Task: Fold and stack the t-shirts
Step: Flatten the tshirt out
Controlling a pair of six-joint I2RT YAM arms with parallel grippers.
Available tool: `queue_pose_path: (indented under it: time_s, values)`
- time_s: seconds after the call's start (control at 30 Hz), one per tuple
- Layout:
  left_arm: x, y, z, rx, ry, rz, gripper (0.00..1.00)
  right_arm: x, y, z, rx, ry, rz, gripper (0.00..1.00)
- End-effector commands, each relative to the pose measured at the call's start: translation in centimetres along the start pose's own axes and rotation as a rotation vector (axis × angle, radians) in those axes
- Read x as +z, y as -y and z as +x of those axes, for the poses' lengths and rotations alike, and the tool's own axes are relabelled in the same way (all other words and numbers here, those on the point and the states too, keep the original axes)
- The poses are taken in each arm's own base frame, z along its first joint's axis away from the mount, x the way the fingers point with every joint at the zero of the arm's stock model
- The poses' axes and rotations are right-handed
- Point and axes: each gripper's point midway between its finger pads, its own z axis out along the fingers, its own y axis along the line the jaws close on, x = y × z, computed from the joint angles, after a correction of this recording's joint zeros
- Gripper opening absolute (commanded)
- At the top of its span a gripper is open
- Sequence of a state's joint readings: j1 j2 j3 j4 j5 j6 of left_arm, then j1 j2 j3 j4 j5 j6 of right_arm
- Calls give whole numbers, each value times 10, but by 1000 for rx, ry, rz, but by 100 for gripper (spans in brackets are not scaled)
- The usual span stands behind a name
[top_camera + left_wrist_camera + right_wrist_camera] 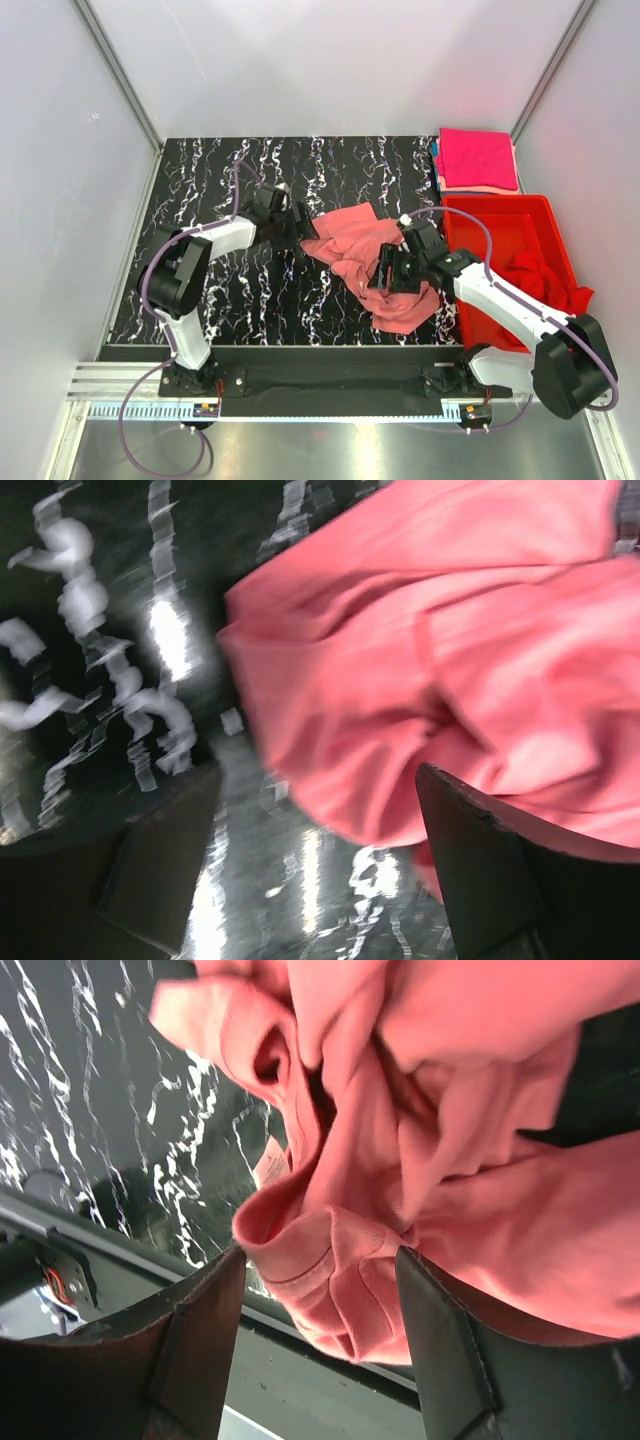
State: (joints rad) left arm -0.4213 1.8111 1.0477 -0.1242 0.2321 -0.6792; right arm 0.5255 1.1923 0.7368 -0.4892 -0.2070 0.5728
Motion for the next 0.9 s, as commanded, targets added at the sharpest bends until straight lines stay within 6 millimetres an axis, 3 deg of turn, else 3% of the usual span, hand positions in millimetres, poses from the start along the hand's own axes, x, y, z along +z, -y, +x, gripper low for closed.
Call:
queue_pose_path:
  time_s: [0.0,0.03,0.07,0.13,0.17,0.2,0.23,0.27,0.3,0.33,0.37,0.43,0.47,0.57,0.63,0.7,0.73,0.77,0.83,0.87]
  values:
    - [4,22,-13,43,34,72,84,14,-11,4,-19,-14,-71,68]
    - [5,24,-15,45,40,76,69,16,-10,4,-13,-14,-61,65]
    - [5,24,-19,43,47,76,58,14,-13,-8,-16,18,-51,48]
    - [1,37,-32,52,69,96,32,7,-14,-19,-26,40,-15,25]
    - [-4,42,-39,69,77,106,8,-4,-21,-45,-50,117,15,0]
    - [-15,50,-54,68,86,106,0,-15,-18,-51,-53,124,62,0]
    - [-31,57,-68,84,117,103,0,-27,-12,-70,-72,195,139,0]
    - [-46,52,-69,79,104,58,0,-56,-30,-103,-73,299,140,0]
    - [-67,54,-85,87,150,37,0,-74,-22,-108,-67,311,214,0]
    - [-111,76,-111,120,258,51,0,-96,-15,-127,-48,398,304,0]
    - [-139,59,-121,135,323,-81,0,-134,-30,-152,-30,505,297,0]
    - [-191,62,-141,153,455,-146,0,-175,-20,-163,2,601,393,0]
    - [-233,59,-147,159,552,-189,0,-205,-28,-172,21,680,368,0]
    - [-289,60,-144,167,651,-202,0,-245,-38,-178,25,780,309,0]
    - [-298,67,-134,167,646,-143,0,-252,-56,-176,12,779,208,0]
    - [-288,76,-121,193,628,-45,0,-252,-68,-171,11,760,135,0]
    - [-280,81,-115,207,610,7,27,-247,-74,-165,17,728,88,0]
    - [-268,89,-110,191,590,79,44,-239,-72,-158,21,700,82,0]
    - [-223,78,-85,151,459,113,60,-220,-61,-144,50,646,101,0]
    - [-211,78,-82,141,441,130,61,-220,-56,-136,60,641,101,0]
